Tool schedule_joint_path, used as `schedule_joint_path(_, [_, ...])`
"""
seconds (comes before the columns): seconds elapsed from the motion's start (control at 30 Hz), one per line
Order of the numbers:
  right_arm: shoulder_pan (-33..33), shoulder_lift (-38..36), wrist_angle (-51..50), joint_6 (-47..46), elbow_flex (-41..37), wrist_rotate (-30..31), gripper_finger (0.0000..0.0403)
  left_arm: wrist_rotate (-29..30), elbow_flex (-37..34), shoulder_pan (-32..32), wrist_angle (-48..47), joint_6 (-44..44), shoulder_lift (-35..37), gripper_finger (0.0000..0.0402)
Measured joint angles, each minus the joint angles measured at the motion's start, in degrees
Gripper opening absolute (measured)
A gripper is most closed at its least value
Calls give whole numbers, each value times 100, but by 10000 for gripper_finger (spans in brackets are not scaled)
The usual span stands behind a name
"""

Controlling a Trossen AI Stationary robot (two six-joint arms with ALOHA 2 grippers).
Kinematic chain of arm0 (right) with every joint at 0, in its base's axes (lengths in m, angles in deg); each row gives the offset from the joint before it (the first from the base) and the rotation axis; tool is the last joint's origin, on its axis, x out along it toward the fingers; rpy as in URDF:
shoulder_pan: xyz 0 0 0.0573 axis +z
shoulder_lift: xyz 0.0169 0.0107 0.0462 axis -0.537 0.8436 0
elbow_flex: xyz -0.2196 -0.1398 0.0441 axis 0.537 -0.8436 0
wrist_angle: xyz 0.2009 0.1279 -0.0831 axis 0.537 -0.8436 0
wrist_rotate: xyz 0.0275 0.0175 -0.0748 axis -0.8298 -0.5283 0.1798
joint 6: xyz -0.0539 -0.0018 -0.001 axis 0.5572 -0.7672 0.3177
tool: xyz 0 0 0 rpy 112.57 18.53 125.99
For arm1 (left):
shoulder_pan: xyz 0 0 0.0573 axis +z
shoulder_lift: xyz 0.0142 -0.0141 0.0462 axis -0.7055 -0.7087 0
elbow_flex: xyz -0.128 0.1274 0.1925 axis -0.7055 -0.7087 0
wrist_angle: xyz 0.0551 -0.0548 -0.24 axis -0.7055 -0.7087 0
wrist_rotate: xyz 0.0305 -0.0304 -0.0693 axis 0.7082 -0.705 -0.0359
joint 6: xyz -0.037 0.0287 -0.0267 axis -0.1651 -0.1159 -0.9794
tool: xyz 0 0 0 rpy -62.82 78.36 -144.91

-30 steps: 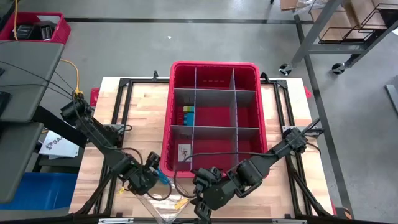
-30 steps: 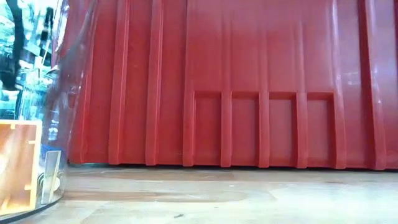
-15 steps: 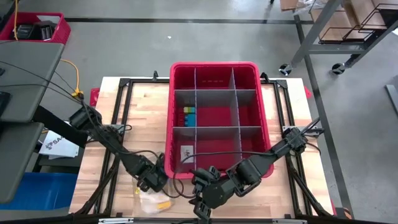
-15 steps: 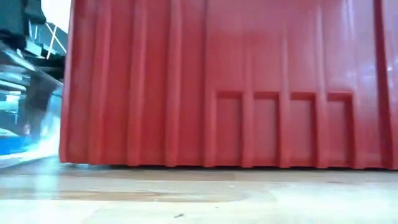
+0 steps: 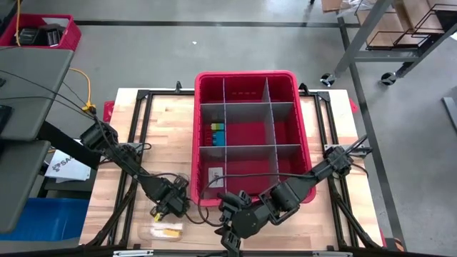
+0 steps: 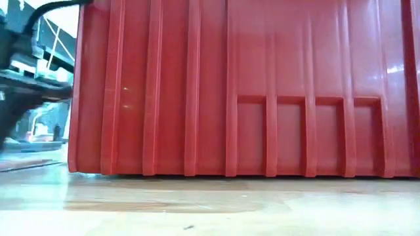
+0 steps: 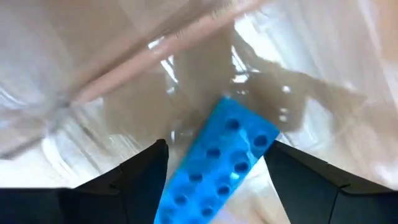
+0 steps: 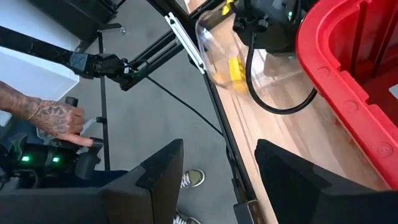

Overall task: Sort blocks
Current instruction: Put the blue block into the bin

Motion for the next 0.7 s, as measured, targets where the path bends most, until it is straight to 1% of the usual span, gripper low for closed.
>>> schedule_joint_path(0.07, [-4, 1, 31, 0, 0, 19, 197, -252, 7, 0, -139, 88, 4, 259])
schedule_joint_path(0.1, [-4, 0, 45, 0, 0, 19, 197, -272, 18, -3, -219, 99, 2, 256])
schedule_joint_path(0.2, [-4, 0, 85, -9, 0, 47, 197, -217, 22, 9, -367, 200, 4, 250])
schedule_joint_path(0.43, [-4, 0, 83, -157, 0, 91, 197, -147, 22, 12, -261, 986, -9, 245])
schedule_joint_path(0.5, [-2, 0, 85, -240, 0, 91, 197, -141, 13, 11, -219, 1113, -9, 235])
schedule_joint_path(0.57, [16, 0, 112, -256, 0, 91, 197, -130, 13, 11, -220, 1122, -9, 205])
schedule_joint_path(0.67, [57, 0, 205, -254, 0, 93, 197, -137, 18, 7, -254, 1101, -4, 125])
schedule_joint_path(0.7, [69, 0, 232, -251, 0, 97, 197, -138, 24, 7, -276, 1084, 0, 113])
